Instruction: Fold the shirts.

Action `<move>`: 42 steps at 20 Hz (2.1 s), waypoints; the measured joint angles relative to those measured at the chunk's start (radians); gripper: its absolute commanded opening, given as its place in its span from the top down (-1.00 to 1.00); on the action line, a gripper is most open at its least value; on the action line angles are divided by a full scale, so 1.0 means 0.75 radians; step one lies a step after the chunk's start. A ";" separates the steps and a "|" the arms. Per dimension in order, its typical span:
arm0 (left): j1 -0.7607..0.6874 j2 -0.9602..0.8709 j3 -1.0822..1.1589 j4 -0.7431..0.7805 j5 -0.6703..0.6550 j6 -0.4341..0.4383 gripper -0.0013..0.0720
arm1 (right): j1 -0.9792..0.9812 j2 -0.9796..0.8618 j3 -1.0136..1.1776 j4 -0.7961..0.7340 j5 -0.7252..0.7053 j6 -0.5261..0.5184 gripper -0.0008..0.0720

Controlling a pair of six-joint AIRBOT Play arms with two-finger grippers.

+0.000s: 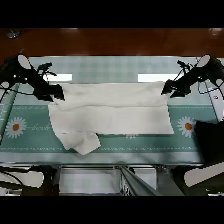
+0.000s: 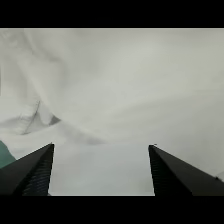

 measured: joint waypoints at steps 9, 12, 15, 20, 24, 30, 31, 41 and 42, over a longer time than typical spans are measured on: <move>0.382 0.512 -0.748 -0.218 0.165 0.011 -0.95 | -0.200 0.701 -0.722 0.130 -0.245 0.007 -0.71; 0.551 0.735 -1.061 -0.470 0.274 0.093 -0.95 | -0.211 0.948 -1.048 0.321 -0.410 -0.032 -0.71; 0.598 0.822 -1.228 -0.566 0.272 0.130 -0.95 | -0.211 1.065 -1.229 0.426 -0.473 -0.060 -0.71; 0.488 0.849 -1.331 -0.566 0.240 0.135 -0.95 | -0.218 1.120 -1.319 0.509 -0.507 -0.077 -0.71; 0.354 0.850 -1.373 -0.582 0.233 0.124 -0.61 | -0.350 1.130 -1.283 0.470 -0.506 -0.077 -0.71; 0.239 0.852 -1.390 -0.672 0.316 0.178 0.92 | -0.539 1.133 -1.329 0.247 -0.326 -0.034 -0.71; 0.233 0.852 -1.391 -0.700 0.322 0.192 0.92 | -0.532 1.133 -1.363 0.234 -0.304 -0.026 -0.71; 0.219 0.853 -1.384 -0.809 0.318 0.267 0.92 | -0.402 1.018 -1.440 0.464 -0.419 -0.077 0.06; 0.219 0.853 -1.375 -0.811 0.317 0.277 0.92 | -0.401 0.985 -1.437 0.493 -0.411 -0.098 0.19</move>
